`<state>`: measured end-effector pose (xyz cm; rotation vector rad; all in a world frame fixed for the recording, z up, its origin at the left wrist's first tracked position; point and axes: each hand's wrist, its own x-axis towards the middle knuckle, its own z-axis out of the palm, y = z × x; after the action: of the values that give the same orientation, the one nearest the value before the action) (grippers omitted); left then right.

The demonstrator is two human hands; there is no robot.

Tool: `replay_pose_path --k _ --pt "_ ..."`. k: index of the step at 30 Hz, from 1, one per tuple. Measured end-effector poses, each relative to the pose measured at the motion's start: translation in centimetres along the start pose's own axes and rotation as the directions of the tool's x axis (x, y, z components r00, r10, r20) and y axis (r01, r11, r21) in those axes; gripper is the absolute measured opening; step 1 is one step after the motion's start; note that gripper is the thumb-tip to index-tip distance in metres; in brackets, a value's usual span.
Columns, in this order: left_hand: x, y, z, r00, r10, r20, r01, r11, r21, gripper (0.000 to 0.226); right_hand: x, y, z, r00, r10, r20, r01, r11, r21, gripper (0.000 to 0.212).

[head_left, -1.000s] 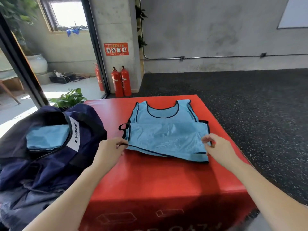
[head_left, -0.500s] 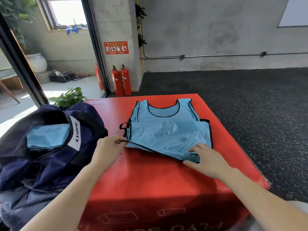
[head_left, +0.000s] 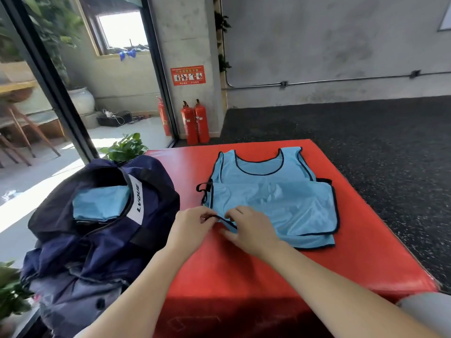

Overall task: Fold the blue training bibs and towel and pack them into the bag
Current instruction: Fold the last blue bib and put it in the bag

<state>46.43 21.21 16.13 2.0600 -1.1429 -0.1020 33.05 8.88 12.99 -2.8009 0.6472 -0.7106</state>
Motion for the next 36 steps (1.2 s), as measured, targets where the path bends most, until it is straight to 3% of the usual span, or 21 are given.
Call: replay_pose_path --k 3,10,15,20,24,27,32,34,36 --pt "0.5 -0.1 0.2 1.000 0.023 -0.022 -0.022 0.999 0.025 0.014 0.3 0.3 0.4 0.999 0.029 -0.031 -0.031 0.999 -0.036 0.019" --pt "1.8 -0.5 -0.8 0.997 -0.010 -0.074 0.002 0.995 -0.095 0.024 -2.7 5.7 -3.4 0.953 0.299 0.041 -0.296 0.952 -0.074 0.023" --pt "2.3 -0.9 -1.2 0.994 -0.025 -0.106 0.008 0.989 -0.151 0.031 -5.9 11.3 -7.7 0.871 0.491 -0.013 -0.490 0.867 -0.086 0.020" --pt "2.3 -1.5 -1.2 0.994 -0.058 -0.098 0.037 0.979 -0.202 0.036 -8.8 16.2 -10.4 0.813 0.582 -0.030 -0.580 0.813 0.050 0.008" --pt "2.2 -1.5 -0.9 0.993 -0.005 -0.116 -0.010 0.991 -0.133 0.027 -9.5 17.9 -10.7 0.717 0.696 0.043 -0.663 0.661 0.351 0.017" --pt "2.6 -1.4 -0.9 0.994 -0.009 -0.111 -0.001 0.997 -0.081 0.021 -9.0 18.4 -11.1 0.654 0.748 0.112 -0.636 0.464 0.617 0.016" --pt "4.5 -0.3 -2.7 0.988 -0.050 -0.144 0.033 0.992 -0.124 0.018 -5.9 18.6 -14.9 0.651 0.754 0.089 -0.530 0.368 0.764 0.021" --pt "5.5 0.5 -3.6 0.985 -0.019 -0.174 0.003 0.996 -0.094 0.015 -4.2 18.5 -16.5 0.666 0.743 0.060 -0.514 0.400 0.759 0.026" --pt "6.3 1.4 -4.5 0.982 0.018 -0.189 -0.027 0.999 -0.046 0.012 -2.8 18.7 -17.7 0.705 0.709 -0.013 -0.492 0.502 0.711 0.031"
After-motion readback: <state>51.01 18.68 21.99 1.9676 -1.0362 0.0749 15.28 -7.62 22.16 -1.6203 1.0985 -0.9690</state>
